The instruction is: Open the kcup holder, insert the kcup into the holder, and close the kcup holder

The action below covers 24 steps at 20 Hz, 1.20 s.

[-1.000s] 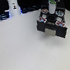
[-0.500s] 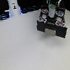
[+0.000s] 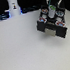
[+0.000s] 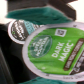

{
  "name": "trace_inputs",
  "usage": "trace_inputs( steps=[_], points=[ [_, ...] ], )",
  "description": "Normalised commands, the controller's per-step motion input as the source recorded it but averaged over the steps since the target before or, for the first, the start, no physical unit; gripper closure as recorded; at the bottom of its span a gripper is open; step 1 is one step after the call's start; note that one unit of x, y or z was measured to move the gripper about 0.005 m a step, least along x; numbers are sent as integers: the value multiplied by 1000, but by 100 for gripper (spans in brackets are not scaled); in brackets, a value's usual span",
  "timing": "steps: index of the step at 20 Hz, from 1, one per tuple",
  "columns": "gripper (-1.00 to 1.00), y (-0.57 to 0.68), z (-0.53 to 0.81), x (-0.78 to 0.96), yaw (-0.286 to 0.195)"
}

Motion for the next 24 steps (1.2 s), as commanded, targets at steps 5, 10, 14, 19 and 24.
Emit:
trace_inputs(
  steps=[5,10,14,19,24],
  points=[
    [100,-22,-96,51,0],
    [100,-23,-195,4,7],
    [100,-80,30,128,2],
    [100,-58,147,298,-4],
    [100,-9,-249,20,22]
  ],
)
